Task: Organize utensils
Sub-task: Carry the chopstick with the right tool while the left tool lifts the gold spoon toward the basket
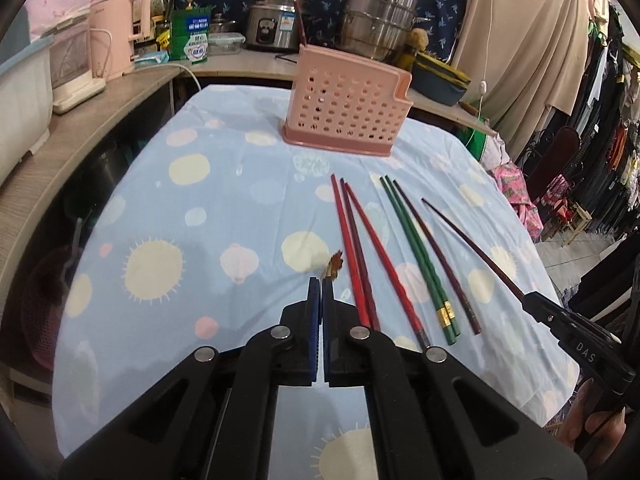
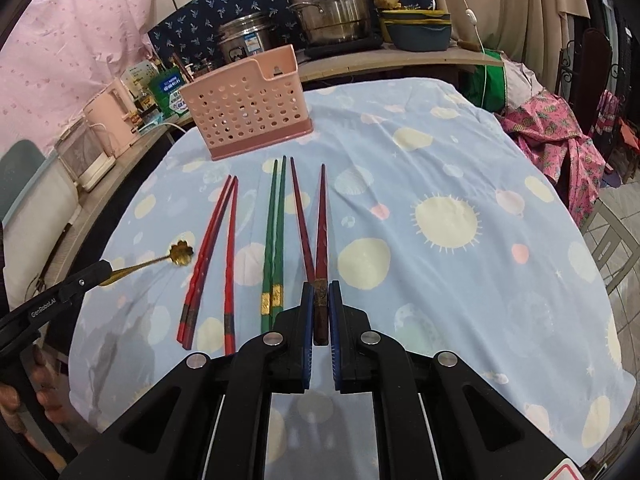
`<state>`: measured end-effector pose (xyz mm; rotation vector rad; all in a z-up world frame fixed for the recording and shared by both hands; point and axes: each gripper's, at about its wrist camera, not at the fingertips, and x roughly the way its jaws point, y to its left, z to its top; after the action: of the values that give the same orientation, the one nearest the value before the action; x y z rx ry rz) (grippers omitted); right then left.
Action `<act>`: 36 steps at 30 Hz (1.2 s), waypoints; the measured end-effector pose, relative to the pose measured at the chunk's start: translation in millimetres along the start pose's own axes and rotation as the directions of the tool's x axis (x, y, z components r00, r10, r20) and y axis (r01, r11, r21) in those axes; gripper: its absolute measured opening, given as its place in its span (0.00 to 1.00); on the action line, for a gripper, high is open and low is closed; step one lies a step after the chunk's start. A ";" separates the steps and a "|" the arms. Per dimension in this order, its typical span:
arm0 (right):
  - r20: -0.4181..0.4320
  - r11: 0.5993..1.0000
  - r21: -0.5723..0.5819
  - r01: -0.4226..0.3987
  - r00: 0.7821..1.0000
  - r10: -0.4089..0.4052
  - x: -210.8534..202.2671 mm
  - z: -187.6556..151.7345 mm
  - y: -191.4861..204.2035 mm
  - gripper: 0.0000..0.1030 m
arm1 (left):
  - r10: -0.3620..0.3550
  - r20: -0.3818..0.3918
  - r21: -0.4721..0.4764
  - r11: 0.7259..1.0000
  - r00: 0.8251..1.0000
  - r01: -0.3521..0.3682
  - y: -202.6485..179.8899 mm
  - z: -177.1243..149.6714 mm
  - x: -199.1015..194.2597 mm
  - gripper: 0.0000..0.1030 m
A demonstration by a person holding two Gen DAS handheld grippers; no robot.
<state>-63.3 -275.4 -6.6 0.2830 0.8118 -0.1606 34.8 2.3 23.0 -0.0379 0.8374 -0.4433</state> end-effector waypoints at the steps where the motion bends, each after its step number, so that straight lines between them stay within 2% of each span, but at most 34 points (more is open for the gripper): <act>1: 0.010 1.000 0.002 -0.005 1.000 0.005 -3.5 3.1 0.5 0.07 | -0.003 0.005 0.001 1.000 1.000 0.003 -0.9 1.7 -2.8 0.01; 13: 0.153 0.997 0.003 -0.071 0.986 0.069 -49.1 44.2 13.6 0.07 | -0.022 0.086 0.031 0.999 0.996 0.020 -10.0 39.8 -30.9 0.01; 20: 0.196 0.996 0.008 -0.087 0.977 0.084 -64.2 50.2 16.8 0.07 | 0.029 0.004 0.054 0.998 1.000 -0.029 -5.8 18.4 -9.9 0.01; 25: 0.226 0.995 0.012 -0.096 0.970 0.091 -76.8 51.8 17.6 0.07 | 0.081 -0.055 0.082 0.994 0.995 -0.077 -0.9 -0.4 2.1 0.01; 28: 0.232 0.995 0.014 -0.097 0.968 0.091 -79.8 53.2 17.9 0.07 | 0.087 -0.082 0.083 0.993 0.993 -0.080 3.0 -8.7 4.0 0.01; 36: 0.240 0.994 0.025 -0.108 0.966 0.099 -84.5 53.8 16.8 0.07 | 0.075 -0.055 0.054 0.996 0.996 -0.072 9.8 -3.4 -10.8 0.01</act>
<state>-79.3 -273.2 93.7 0.3343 0.5540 -0.1089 29.6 16.0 26.4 0.0536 0.8806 -0.3981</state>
